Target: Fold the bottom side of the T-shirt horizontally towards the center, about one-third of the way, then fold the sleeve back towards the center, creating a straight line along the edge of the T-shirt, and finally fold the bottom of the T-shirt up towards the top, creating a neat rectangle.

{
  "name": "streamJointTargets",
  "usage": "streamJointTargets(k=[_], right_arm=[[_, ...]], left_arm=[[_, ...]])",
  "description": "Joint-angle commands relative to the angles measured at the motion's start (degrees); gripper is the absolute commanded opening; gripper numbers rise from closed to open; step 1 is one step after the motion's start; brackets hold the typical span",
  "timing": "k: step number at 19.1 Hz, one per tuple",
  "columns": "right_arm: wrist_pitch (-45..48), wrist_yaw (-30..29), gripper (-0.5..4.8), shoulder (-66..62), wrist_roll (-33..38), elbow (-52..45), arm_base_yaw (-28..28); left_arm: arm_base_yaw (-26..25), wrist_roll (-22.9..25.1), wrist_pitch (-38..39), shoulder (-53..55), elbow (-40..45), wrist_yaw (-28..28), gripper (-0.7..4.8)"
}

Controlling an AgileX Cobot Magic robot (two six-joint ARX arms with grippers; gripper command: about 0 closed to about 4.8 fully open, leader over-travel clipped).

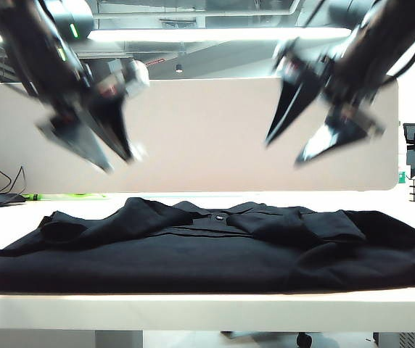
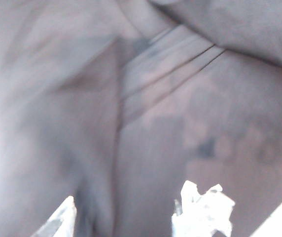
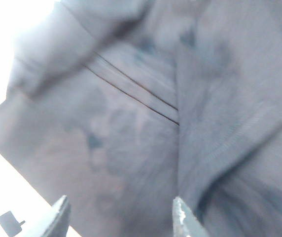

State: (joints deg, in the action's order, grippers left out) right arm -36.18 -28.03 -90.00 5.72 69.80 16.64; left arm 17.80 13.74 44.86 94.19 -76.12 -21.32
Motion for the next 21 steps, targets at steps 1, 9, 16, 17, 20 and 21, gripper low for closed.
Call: streamJointTargets(k=[1, 9, 16, 17, 20, 21], right_arm=[[-7.32, 1.88, 2.84, 8.59, -0.15, -0.68, -4.66], [-9.2, -9.6, 2.84, 32.46, 3.72, -25.22, -25.75], [-4.83, -12.0, 2.85, 32.44, 5.4, -38.88, -26.67], [-3.15, -12.83, 2.84, 32.41, 6.71, -39.69, -27.06], [-2.32, -12.94, 2.84, 32.41, 7.58, -39.76, -27.67], [-2.36, -12.68, 2.84, 32.41, 7.58, -39.78, -27.78]], left_arm=[[-0.31, -6.32, 8.07, -6.01, 0.37, 6.08, 2.46], [-5.9, -21.49, -2.05, -29.55, 32.11, 1.9, 2.44], [-5.9, -24.92, -7.13, -30.99, 40.85, 0.63, 2.44], [-5.9, -24.94, -7.8, -30.99, 41.7, 0.7, 2.44], [-5.9, -24.76, -7.43, -30.99, 43.21, 2.69, 2.44], [-5.9, -24.68, -7.06, -30.99, 43.47, 3.72, 2.44]])
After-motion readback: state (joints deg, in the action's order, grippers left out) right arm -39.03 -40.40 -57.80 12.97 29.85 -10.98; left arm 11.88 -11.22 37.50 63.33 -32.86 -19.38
